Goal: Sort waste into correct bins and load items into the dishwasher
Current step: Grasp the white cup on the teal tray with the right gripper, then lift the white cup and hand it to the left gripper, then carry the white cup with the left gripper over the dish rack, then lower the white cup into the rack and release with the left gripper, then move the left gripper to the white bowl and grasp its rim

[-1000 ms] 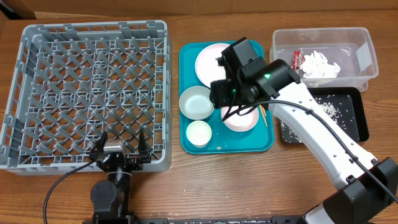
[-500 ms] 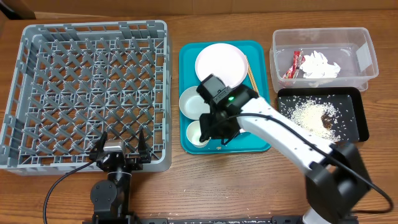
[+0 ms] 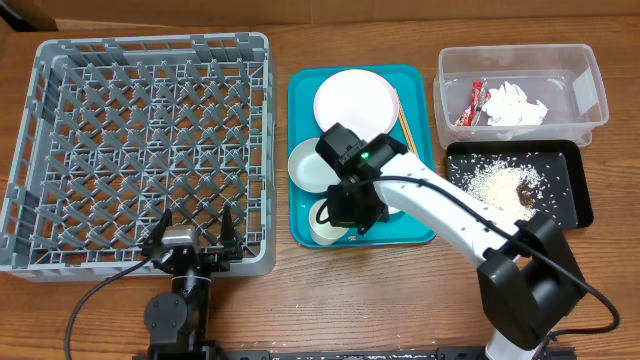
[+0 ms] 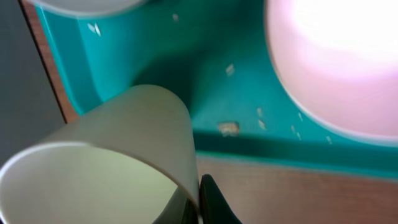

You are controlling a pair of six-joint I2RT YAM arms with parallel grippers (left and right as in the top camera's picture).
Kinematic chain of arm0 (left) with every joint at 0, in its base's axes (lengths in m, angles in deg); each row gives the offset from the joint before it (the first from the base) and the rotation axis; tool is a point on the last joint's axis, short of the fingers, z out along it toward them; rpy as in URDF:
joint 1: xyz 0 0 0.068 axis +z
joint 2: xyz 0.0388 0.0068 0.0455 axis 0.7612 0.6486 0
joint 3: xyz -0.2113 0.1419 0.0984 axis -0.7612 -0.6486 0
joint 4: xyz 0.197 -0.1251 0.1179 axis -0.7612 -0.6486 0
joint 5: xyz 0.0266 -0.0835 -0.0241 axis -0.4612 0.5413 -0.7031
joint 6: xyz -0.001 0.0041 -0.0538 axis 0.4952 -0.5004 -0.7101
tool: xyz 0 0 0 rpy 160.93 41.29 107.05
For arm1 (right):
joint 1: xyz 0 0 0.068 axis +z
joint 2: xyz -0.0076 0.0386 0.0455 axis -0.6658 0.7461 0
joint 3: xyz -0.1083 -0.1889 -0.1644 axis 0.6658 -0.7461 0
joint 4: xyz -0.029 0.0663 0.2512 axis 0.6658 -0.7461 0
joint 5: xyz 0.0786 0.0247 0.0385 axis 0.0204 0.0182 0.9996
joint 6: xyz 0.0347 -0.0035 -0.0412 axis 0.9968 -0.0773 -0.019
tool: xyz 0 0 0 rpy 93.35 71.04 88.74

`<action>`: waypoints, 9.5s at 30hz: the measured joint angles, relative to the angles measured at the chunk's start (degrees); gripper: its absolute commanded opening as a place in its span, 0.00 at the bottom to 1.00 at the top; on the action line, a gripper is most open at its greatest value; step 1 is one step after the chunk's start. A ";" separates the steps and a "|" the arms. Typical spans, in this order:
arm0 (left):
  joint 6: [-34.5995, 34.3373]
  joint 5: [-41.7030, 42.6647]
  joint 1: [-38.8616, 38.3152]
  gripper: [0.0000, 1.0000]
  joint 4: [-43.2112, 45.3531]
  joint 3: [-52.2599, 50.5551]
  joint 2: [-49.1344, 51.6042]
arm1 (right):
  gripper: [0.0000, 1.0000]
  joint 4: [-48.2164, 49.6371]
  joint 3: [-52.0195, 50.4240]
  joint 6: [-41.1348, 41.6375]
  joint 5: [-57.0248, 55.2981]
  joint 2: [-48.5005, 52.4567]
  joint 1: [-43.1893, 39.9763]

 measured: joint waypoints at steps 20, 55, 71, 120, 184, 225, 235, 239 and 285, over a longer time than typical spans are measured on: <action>-26.21 31.45 0.00 1.00 -26.71 51.01 46.45 | 0.04 5.46 7.89 -2.91 11.30 -20.59 -14.86; -53.31 89.11 -2.27 1.00 -15.56 61.05 92.54 | 0.04 33.35 -7.80 0.28 35.69 -18.67 -16.41; -54.49 89.09 -2.82 0.88 -15.04 61.13 92.54 | 0.04 48.06 -16.06 2.89 52.00 -17.46 -18.36; -77.09 88.78 5.60 0.17 41.53 61.35 88.04 | 0.67 64.48 -18.82 7.74 58.77 -10.32 -33.57; -24.00 9.38 -0.61 0.22 -94.60 113.48 87.34 | 1.00 -7.78 10.62 -16.28 8.26 -15.04 -35.50; -42.58 -7.39 -15.93 0.37 -71.19 67.45 85.50 | 1.00 -9.94 11.69 -17.46 -2.47 -15.56 -35.50; -43.98 -7.58 -15.93 0.91 -70.12 65.55 85.50 | 1.00 -9.92 11.69 -17.46 -2.47 -15.56 -35.50; -44.02 -7.48 -15.93 0.83 -70.16 65.55 85.50 | 1.00 -9.70 11.72 -17.46 -2.47 -15.56 -35.50; 16.37 4.07 -23.06 0.57 -47.28 92.00 117.39 | 1.00 -9.73 11.69 -17.46 -2.34 -15.56 -35.50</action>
